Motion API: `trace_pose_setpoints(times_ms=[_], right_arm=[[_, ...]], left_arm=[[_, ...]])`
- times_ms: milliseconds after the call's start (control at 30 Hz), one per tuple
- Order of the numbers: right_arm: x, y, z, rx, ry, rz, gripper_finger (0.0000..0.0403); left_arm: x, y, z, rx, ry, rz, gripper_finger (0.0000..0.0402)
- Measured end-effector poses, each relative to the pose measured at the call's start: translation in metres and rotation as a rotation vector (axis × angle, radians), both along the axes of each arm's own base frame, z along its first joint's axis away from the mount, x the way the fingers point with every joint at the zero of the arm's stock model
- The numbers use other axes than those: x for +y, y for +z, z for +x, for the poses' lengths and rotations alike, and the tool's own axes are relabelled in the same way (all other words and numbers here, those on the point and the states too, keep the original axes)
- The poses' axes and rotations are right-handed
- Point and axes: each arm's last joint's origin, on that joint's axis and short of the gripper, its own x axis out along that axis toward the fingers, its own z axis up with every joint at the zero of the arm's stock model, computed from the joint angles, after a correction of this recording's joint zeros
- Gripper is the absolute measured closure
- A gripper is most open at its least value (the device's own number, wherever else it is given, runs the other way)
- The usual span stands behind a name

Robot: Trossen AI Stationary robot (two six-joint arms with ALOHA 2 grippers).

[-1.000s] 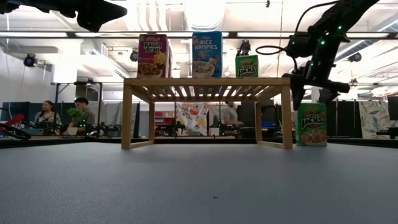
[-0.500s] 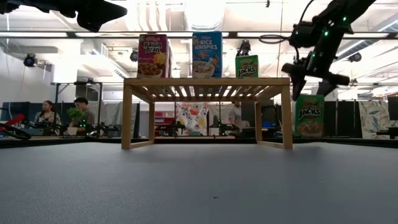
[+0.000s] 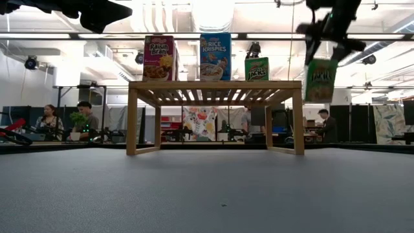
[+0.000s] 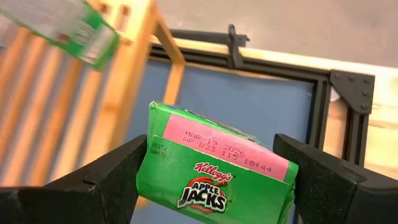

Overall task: Stack cereal on shelf
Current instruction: Put the top green cereal box on the shelf aligned with the other green cereal box

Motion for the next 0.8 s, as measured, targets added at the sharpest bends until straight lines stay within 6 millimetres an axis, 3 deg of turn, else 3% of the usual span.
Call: trace_pose_setpoints(times_ms=[167,300,800], right_arm=[[0.011,0.029,0.002,-0.054,0.027,-0.040,0.0081],[0.018,0.040,0.007,-0.099,0.047,-0.054,0.0081],[0.018,0.042,0.064,-0.125,0.179,-0.016,0.0081]], left_arm=[[0.000,0.000,0.000,0.000,0.000,0.000,0.0136],[0.000,0.000,0.000,0.000,0.000,-0.001,0.0136],[0.000,0.000,0.000,-0.001,0.001,-0.011,0.0136]])
